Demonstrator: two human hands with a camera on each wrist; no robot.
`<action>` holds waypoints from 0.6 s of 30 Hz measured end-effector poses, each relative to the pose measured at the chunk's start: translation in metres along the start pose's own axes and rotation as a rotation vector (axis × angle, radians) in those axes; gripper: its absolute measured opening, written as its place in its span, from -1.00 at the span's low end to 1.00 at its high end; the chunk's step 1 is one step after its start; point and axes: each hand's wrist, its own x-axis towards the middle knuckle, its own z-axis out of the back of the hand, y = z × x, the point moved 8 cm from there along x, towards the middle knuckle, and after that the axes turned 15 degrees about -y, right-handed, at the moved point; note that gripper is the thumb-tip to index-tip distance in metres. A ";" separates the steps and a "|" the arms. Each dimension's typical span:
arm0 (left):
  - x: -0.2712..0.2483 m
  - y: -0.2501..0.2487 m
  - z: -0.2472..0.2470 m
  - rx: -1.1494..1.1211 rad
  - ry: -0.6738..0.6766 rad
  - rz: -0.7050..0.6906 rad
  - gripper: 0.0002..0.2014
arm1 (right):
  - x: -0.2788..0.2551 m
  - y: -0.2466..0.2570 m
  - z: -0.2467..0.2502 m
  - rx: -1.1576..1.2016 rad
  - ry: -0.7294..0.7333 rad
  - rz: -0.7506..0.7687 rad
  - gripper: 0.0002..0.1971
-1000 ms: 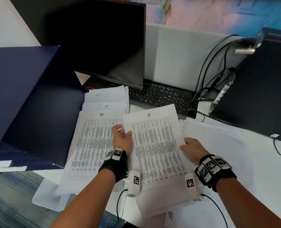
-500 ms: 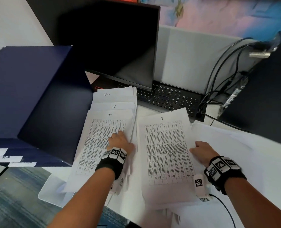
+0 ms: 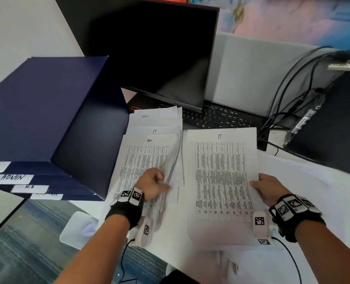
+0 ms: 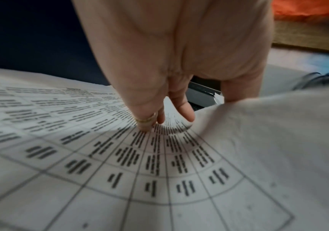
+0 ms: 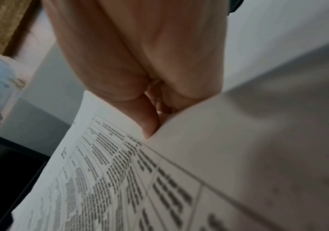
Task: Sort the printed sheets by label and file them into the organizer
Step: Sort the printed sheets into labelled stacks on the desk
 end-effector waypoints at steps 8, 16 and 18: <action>-0.026 -0.011 -0.009 0.353 0.221 -0.106 -0.17 | 0.000 0.009 -0.009 0.027 -0.043 -0.016 -0.84; -0.057 0.009 -0.013 0.664 0.293 -0.090 -0.20 | -0.001 0.005 -0.013 0.000 -0.027 -0.023 -0.85; -0.055 0.009 -0.009 0.598 0.280 -0.086 -0.35 | -0.002 0.006 -0.013 0.001 -0.028 -0.021 -0.85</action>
